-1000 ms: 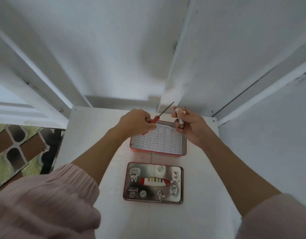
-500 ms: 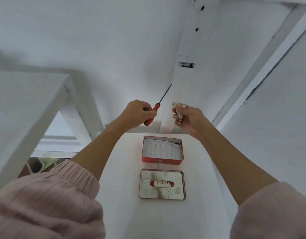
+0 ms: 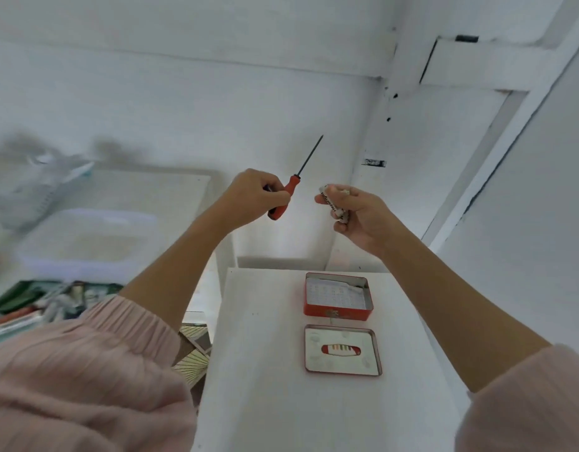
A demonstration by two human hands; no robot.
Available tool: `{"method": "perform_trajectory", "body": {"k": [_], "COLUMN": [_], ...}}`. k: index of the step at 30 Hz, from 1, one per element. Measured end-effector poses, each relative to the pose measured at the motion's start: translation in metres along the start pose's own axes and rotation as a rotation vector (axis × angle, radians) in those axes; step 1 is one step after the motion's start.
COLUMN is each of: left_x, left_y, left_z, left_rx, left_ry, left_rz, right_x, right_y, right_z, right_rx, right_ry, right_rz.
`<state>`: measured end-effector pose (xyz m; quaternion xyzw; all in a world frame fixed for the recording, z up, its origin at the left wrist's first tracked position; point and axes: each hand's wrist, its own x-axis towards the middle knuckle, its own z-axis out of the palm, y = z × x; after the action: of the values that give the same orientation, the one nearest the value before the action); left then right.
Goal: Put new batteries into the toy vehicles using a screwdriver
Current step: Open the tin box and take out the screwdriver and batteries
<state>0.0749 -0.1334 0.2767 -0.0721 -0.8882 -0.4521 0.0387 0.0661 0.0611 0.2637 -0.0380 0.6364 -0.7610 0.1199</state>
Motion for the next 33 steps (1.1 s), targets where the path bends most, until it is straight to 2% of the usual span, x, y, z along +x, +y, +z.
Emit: {"method": "perform_trajectory", "body": {"k": [3,8,14,17,21,26,29,33], "left_x": [-0.013,-0.041,-0.076,-0.091,-0.101,-0.105,-0.107,-0.105], "left_y": [-0.013,-0.061,-0.14,-0.167,-0.188,-0.205,-0.209,-0.215], "left_z": [-0.042,-0.125,-0.218,-0.243,-0.258,-0.264,-0.267,-0.272], "left_rx": [0.015,0.05,0.146,0.189,0.201,0.182,0.176,0.171], "left_ry": [0.017,0.014,-0.046,-0.115,-0.196,-0.244,-0.271,-0.281], "left_rz": [0.03,0.042,0.025,0.023,0.041,0.086,0.098,0.101], "right_x": [-0.005,-0.005,-0.013,-0.021,-0.029,-0.033,-0.035,-0.03], "right_y": [-0.003,0.012,0.048,0.067,0.086,0.105,0.114,0.12], "right_z": [0.047,0.143,0.256,0.294,0.332,0.362,0.368,0.366], "right_rx": [-0.058,-0.32,-0.586,-0.628,-0.726,-1.13,-1.283,-1.254], "right_ry": [-0.036,-0.066,-0.135,-0.134,-0.147,-0.207,-0.239,-0.148], "right_rz": [-0.018,-0.07,-0.022,0.044,0.057,-0.044,-0.09,-0.102]}}
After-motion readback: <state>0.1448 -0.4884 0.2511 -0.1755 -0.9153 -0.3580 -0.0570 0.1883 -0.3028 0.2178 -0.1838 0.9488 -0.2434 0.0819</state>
